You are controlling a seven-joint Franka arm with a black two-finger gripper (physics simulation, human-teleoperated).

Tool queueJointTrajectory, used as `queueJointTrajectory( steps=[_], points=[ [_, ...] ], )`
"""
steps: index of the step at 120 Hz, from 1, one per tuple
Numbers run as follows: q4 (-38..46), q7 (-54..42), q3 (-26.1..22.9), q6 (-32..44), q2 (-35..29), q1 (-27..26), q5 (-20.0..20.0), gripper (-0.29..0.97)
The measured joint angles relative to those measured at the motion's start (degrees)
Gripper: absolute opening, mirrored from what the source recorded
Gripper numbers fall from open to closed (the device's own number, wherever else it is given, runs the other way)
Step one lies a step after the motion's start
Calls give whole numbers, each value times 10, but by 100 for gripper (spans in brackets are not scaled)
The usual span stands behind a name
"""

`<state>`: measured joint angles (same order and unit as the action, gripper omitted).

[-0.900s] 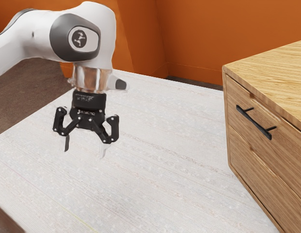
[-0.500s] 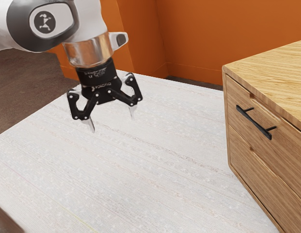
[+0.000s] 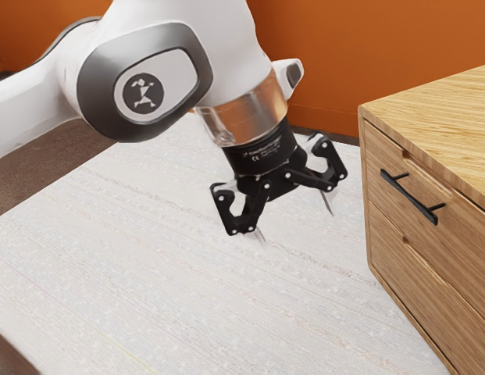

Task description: Pull the drawer handle with one arm to open the drawer

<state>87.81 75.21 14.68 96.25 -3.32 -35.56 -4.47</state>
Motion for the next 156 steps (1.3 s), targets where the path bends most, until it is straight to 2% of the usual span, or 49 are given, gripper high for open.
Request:
queueJointTrajectory(
  steps=[51, 101, 156],
  points=[
    [-8, 61, -3, 123, 30, 5, -3, 68],
    [6, 83, -8, 175, 39, 7, -1, 68],
    [-1, 92, -8, 212, 64, -41, -3, 68]
  ],
)
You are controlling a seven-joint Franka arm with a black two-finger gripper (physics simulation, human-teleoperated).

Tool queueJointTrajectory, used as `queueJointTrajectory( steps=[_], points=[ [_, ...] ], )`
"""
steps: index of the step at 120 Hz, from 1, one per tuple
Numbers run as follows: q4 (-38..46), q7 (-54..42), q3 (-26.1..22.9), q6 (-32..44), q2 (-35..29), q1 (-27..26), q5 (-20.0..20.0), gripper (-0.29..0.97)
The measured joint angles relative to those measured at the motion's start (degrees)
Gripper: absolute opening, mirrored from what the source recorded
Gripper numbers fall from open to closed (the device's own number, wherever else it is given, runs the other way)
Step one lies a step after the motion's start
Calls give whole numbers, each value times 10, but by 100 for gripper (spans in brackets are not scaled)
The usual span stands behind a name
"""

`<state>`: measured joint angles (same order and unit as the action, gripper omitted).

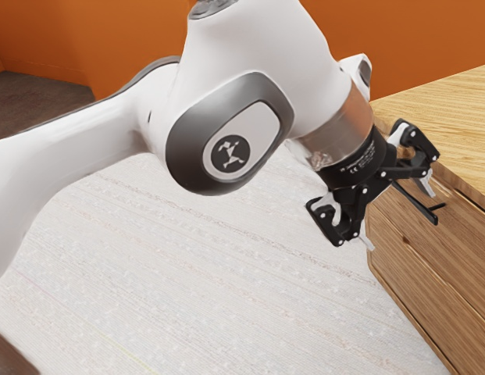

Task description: Pull the drawer handle with one arm to open the drawer

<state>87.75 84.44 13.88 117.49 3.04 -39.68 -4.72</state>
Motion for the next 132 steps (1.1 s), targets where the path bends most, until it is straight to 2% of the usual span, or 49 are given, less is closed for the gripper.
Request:
queueJointTrajectory(
  steps=[42, 132],
  points=[
    [1, 3, -6, 11, 2, 30, -1, 68],
    [3, 1, -6, 17, 15, 24, -2, 66]
  ],
)
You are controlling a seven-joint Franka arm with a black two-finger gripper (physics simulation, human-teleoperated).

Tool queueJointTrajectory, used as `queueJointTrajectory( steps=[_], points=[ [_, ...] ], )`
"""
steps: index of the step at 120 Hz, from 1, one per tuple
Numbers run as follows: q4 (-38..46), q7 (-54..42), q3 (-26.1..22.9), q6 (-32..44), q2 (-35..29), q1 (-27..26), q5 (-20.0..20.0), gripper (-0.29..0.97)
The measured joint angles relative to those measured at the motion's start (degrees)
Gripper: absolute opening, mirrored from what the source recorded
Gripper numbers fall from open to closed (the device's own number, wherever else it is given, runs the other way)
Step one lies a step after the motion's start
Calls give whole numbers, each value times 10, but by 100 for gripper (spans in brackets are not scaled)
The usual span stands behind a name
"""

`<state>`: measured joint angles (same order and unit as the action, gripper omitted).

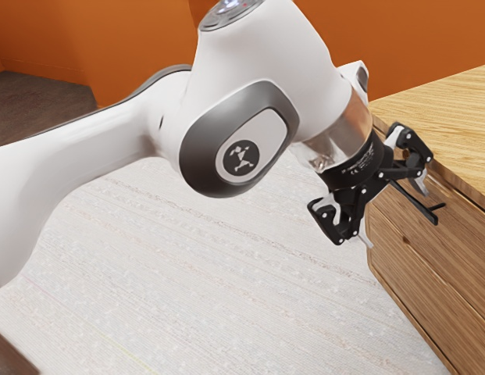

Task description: Pull the drawer handle with one arm to open the drawer

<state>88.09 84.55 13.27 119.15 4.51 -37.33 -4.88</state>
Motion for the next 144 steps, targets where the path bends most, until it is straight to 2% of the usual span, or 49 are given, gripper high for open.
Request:
queueJointTrajectory(
  steps=[30, 49, 96, 123, 131, 144],
  points=[
    [0, -2, 0, 1, -4, 1, 2, 32],
    [3, -4, 1, 1, -5, 2, 4, 20],
    [25, -6, -1, 0, -24, 2, 18, 13],
    [49, -6, 16, 1, -45, -18, 31, 13],
    [57, -6, -1, 0, -52, -2, 34, 13],
    [70, -6, 1, 0, -67, -6, 41, 13]
  ],
)
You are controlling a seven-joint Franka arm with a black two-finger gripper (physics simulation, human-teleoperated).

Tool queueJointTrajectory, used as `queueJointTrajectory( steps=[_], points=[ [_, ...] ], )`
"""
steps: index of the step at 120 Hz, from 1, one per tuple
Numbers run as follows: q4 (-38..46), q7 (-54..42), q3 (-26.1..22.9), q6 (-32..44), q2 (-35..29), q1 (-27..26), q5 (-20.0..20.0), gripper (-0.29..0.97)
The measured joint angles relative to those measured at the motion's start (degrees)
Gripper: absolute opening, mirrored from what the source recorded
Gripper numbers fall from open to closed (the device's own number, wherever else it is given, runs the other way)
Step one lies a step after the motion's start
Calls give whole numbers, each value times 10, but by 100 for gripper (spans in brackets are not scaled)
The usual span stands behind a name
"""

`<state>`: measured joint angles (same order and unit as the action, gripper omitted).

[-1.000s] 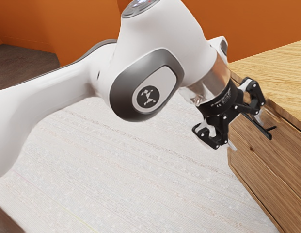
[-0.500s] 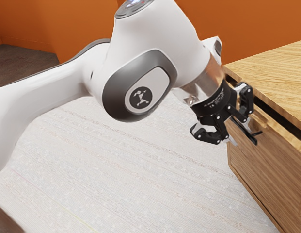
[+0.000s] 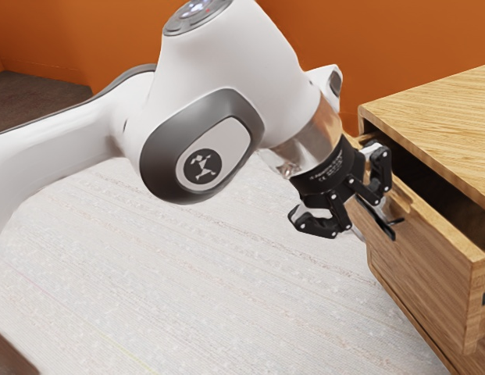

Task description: Pull the drawer handle with one arm to open the drawer

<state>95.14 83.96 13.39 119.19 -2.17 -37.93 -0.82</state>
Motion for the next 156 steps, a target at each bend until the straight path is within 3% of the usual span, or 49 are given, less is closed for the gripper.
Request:
queueJointTrajectory(
  steps=[156],
  points=[
    [117, 14, 9, 0, -118, -16, 50, 11]
  ],
)
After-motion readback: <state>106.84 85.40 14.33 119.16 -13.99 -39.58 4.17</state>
